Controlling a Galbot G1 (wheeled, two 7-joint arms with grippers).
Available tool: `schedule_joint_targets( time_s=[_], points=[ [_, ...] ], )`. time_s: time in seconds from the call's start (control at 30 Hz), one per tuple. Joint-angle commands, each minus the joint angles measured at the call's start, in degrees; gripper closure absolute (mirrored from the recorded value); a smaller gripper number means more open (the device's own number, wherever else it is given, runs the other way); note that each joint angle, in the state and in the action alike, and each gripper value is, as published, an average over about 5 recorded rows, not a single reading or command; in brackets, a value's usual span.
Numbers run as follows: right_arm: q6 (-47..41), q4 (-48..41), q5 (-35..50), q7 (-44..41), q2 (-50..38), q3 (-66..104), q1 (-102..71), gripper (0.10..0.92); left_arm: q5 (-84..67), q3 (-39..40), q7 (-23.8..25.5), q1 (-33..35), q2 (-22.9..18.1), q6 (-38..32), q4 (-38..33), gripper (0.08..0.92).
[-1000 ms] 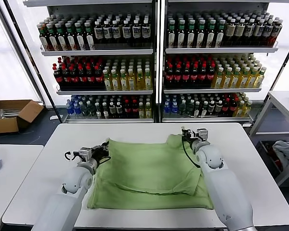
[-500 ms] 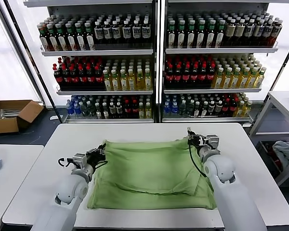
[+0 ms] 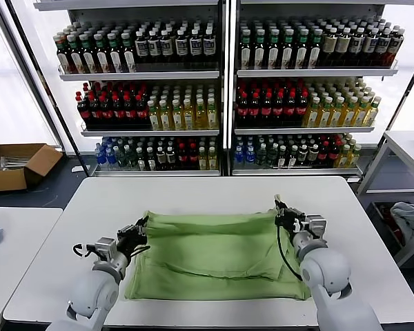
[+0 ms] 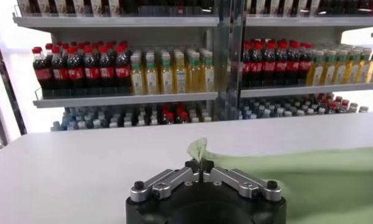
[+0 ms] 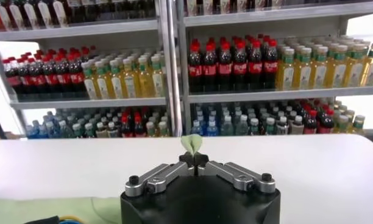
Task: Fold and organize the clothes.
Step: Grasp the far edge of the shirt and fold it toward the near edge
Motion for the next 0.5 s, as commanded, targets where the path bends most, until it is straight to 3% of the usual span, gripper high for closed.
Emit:
schedule_joint_targets(
  time_s=[0.03, 0.5],
  points=[
    [0.0, 5.7, -1.3, 1.1, 0.0, 1.5, -9.0, 0.918, 1.8, -1.0, 0.2, 6.3, -0.4, -0.1, -3.6, 0.914],
    [-0.1, 5.7, -2.4, 2.4, -0.4, 2.7, -12.1, 0.918, 3.2, -2.1, 0.4, 10.3, -1.0, 0.0, -5.7, 0.914]
  ],
)
